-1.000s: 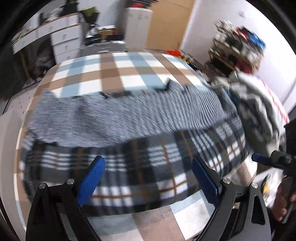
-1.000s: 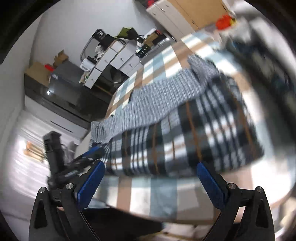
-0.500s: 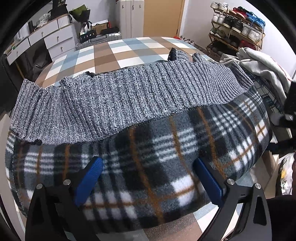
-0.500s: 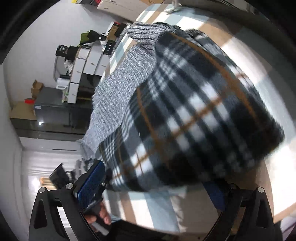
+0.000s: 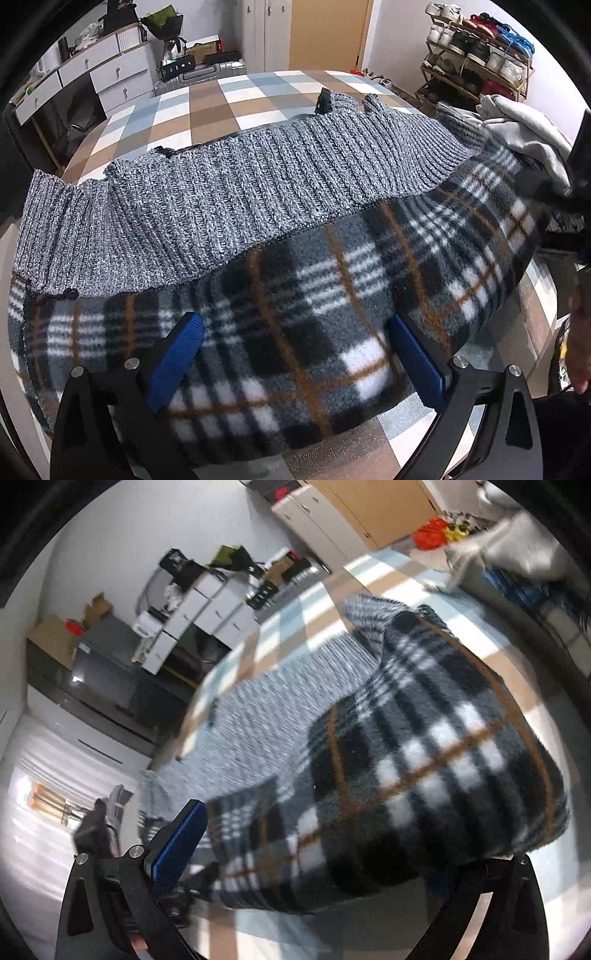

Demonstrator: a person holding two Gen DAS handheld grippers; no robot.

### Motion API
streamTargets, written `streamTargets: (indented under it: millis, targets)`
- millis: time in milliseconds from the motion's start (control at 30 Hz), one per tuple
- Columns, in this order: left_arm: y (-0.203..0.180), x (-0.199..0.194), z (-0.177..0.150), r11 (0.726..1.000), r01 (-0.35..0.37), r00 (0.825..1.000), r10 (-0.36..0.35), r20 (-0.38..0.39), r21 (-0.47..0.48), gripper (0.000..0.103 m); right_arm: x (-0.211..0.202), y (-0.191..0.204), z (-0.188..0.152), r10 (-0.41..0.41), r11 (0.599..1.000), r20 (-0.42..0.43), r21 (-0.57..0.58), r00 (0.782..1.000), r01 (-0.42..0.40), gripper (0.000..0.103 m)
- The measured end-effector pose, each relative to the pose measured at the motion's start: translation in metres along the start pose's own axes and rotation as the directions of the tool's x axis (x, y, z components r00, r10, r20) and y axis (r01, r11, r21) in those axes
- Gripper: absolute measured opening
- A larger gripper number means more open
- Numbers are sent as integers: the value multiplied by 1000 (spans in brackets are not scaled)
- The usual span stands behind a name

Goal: Fold large clothes
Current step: 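Grasp one end of the plaid shirt band with the right gripper and lift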

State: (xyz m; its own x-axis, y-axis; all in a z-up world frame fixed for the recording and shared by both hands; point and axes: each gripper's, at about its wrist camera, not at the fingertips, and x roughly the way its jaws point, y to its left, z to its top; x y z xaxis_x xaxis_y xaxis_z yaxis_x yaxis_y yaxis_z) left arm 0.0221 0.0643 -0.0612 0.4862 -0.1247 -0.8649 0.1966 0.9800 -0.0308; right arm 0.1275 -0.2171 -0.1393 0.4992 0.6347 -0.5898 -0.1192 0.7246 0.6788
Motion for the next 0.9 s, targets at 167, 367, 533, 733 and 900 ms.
streamTargets:
  millis: [167,367,533,733,900]
  targets:
    - [1,0,2,1000,14,1000,-14,-15,-7,98,7,-27,2,-42,993,-28,106,999,44,103]
    - [1,-1,1,1000,24,1000,-24,-7,-10,98,16,-22,20,-119,984,-35,126,992,123,103]
    - [0,0,0,1000,20,1000,-20,-5,-8,98,1,-19,7,-116,992,83,62,990,111,57]
    - [-4,3,1,1000,16,1000,-15,-13,20,98,-25,-9,0,-55,997,173,-44,983,63,33]
    - [-8,3,-3,999,6,1000,-6,0,33,98,-37,23,-4,-55,984,233,-152,971,92,29]
